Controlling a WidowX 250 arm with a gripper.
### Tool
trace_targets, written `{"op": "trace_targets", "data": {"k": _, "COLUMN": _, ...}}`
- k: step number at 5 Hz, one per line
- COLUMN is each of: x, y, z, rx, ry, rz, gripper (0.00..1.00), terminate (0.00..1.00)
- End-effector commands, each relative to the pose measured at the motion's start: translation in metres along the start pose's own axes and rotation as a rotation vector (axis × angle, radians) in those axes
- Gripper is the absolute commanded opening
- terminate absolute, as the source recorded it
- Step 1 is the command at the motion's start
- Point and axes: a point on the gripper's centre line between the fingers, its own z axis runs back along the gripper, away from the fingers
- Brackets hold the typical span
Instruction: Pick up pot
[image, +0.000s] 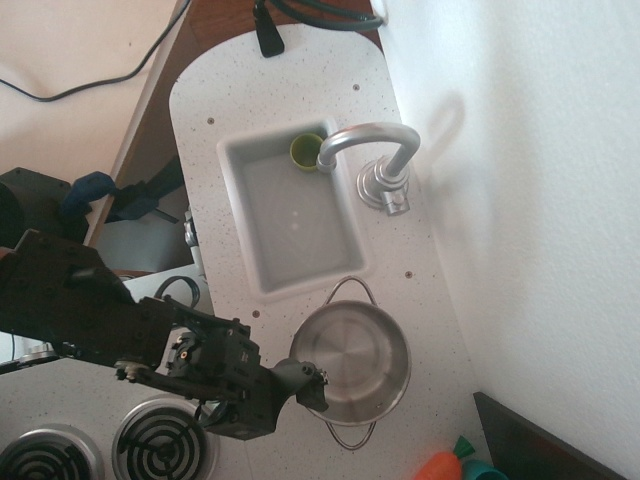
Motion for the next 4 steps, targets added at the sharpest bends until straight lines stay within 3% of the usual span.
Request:
{"op": "trace_targets", "data": {"k": 1, "x": 0.000, "y": 0.000, "z": 0.000, "rx": 0.000, "ry": 0.000, "rz": 0.000, "gripper": 1.00, "terminate": 0.00}}
{"op": "trace_targets", "data": {"k": 2, "x": -0.006, "y": -0.009, "z": -0.005, "rx": -0.021, "ry": 0.111, "rz": 0.021, "gripper": 1.00, "terminate": 0.00}}
{"op": "trace_targets", "data": {"k": 4, "x": -0.014, "y": -0.016, "z": -0.017, "rx": -0.055, "ry": 0.152, "rz": 0.056, "gripper": 1.00, "terminate": 0.00}}
